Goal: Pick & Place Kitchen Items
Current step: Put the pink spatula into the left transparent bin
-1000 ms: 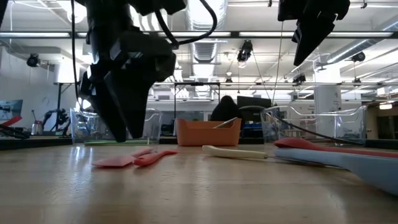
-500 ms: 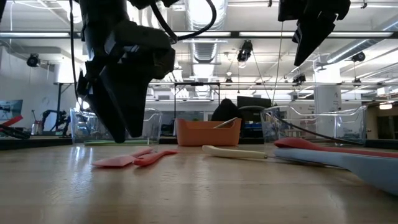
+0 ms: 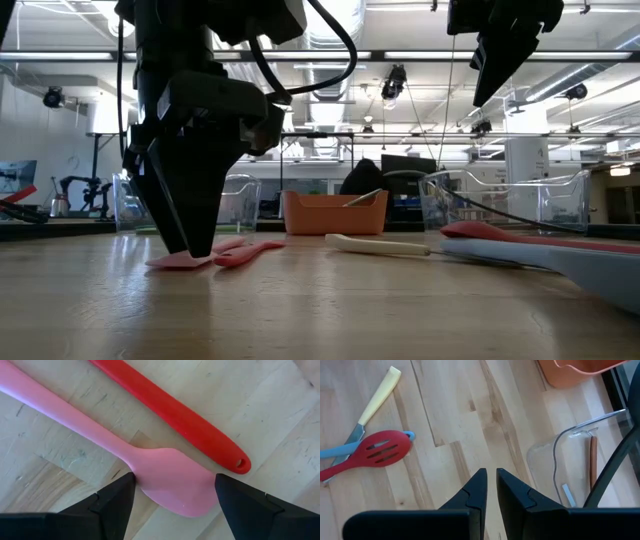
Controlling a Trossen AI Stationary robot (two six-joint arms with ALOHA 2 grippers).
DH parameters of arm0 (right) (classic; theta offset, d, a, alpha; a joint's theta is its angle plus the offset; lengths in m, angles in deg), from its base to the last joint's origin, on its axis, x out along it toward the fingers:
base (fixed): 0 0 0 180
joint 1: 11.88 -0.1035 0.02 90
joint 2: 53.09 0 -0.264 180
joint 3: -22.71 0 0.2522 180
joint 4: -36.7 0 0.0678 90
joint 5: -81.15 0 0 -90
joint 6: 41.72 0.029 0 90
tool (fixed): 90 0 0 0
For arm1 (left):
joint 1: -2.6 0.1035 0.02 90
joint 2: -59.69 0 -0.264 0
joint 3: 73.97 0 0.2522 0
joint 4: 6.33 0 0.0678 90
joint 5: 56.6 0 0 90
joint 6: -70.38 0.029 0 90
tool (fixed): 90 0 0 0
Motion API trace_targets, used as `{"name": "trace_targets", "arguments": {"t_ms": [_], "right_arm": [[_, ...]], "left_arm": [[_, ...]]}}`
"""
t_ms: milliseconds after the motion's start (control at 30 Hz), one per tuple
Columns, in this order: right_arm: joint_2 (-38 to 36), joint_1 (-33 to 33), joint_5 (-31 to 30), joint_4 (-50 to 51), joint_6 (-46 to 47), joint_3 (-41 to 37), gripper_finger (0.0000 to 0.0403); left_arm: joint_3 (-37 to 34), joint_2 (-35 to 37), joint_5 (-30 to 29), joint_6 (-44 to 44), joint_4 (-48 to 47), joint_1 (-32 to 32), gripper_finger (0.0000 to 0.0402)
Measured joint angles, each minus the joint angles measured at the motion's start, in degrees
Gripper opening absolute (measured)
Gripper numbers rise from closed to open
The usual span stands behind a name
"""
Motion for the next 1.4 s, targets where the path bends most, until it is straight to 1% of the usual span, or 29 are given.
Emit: {"name": "trace_targets", "arguments": {"t_ms": [133,233,467,567,800,933,1000,1133,1400], "right_arm": [[0.0,-0.02,0.0,0.0,0.0,0.0,0.0034],[0.0,-0.02,0.0,0.0,-0.09,0.02,0.0034],[0.0,-0.02,-0.02,-0.01,-0.14,0.0,0.0034],[0.0,-0.01,-0.02,-0.01,-0.14,0.02,0.0034],[0.0,-0.01,-0.02,0.01,-0.27,-0.07,0.0034],[0.0,0.0,-0.02,0.01,-0.42,-0.11,0.0034],[0.0,-0.02,-0.04,0.01,-0.42,-0.11,0.0034],[0.0,-0.02,-0.04,-0.01,-0.42,0.09,0.0034],[0.0,-0.02,-0.04,0.01,-1.47,0.82,0.0034]], "left_arm": [[-0.08,0.84,0.13,0.31,0.43,-0.07,0.0278],[-0.18,1.15,0.22,0.27,1.48,-0.29,0.0286],[-0.15,1.01,0.3,-0.36,3.31,-0.6,0.034],[-0.11,1.01,-0.02,0.68,3.35,-0.69,0.0355],[-0.11,0.96,-3.0,6.33,2.94,-1.44,0.0356],[-0.11,0.92,-6.75,9.55,2.73,-2.08,0.0356],[-0.11,0.92,-7.7,9.75,2.68,-2.05,0.0356],[-0.69,0.9,-11.94,7.82,3.27,-2.02,0.0355],[-2.88,0.92,-13.23,7.76,4.14,-1.94,0.0355]]}}
